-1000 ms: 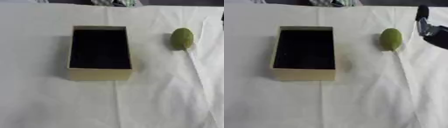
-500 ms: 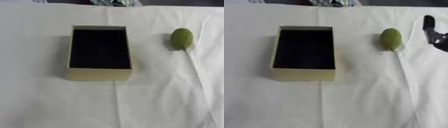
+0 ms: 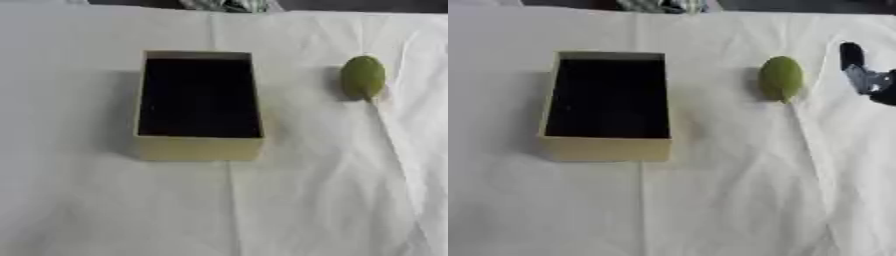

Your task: Pick up objects on the table and place them in the box.

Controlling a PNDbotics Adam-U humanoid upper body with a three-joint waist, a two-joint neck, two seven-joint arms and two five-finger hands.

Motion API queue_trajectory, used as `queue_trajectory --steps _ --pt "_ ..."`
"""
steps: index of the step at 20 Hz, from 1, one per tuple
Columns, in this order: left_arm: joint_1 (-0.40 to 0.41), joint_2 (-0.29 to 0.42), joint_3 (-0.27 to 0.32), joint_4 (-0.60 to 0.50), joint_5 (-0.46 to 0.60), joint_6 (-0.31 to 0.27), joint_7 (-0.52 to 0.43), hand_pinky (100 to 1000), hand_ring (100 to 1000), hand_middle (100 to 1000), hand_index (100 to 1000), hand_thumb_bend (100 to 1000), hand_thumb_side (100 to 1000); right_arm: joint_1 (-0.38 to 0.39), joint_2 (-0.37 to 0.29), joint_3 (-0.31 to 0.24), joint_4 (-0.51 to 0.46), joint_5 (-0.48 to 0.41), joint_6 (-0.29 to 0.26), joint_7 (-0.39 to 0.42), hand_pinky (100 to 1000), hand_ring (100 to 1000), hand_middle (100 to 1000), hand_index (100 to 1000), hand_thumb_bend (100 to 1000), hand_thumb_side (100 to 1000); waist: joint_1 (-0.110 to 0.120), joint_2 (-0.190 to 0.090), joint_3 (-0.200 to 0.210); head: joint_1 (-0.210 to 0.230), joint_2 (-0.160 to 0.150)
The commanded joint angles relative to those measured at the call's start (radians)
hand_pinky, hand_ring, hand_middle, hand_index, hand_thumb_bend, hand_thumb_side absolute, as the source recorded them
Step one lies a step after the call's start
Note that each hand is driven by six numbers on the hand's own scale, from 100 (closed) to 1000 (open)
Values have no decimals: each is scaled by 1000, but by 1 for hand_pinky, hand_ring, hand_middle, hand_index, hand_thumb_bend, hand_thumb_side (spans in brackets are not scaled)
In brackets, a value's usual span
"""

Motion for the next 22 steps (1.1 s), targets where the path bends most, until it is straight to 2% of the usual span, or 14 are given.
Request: queue_trajectory --steps 1,3,7,8,14,16,17,20,22 --pt "-6 31 10 -15 0 -3 0 623 655 623 750 437 441 -33 -68 16 12 11 -24 31 838 917 893 872 122 191 0 -13 4 -7 -15" --pt "-6 29 10 -16 2 -3 -1 623 655 623 749 436 441 -55 -83 32 24 13 -38 54 841 923 899 880 177 156 0 -10 7 -8 -17" --pt "-5 27 11 -15 3 -4 -2 623 655 623 749 436 441 -90 -104 59 55 4 -63 127 853 942 910 898 202 151 0 -6 12 -11 -17" --pt "-6 27 11 -15 4 -4 -3 623 655 623 748 434 442 -96 -107 65 65 -2 -67 150 865 956 907 926 190 179 -1 -5 13 -13 -18" --pt "-12 20 8 -21 8 1 -7 623 655 623 748 431 442 -149 -110 111 127 -59 -80 351 907 1000 945 972 202 151 -3 -6 21 -17 -20" --pt "-12 19 7 -21 9 2 -9 623 655 622 747 430 443 -176 -101 126 144 -104 -85 404 924 1000 941 966 116 182 -3 -8 23 -20 -21" --pt "-13 18 6 -21 10 3 -11 623 655 622 747 429 443 -192 -95 135 154 -142 -87 422 932 1000 938 964 100 207 -3 -9 24 -22 -22" --pt "-14 17 3 -21 12 4 -15 623 655 622 747 429 443 -235 -80 159 188 -268 -79 460 949 1000 940 971 100 244 -3 -10 26 -25 -24" --pt "-14 16 2 -21 14 4 -18 623 655 622 747 428 444 -261 -73 169 213 -315 -66 477 951 1000 943 969 100 256 -2 -11 28 -27 -24"
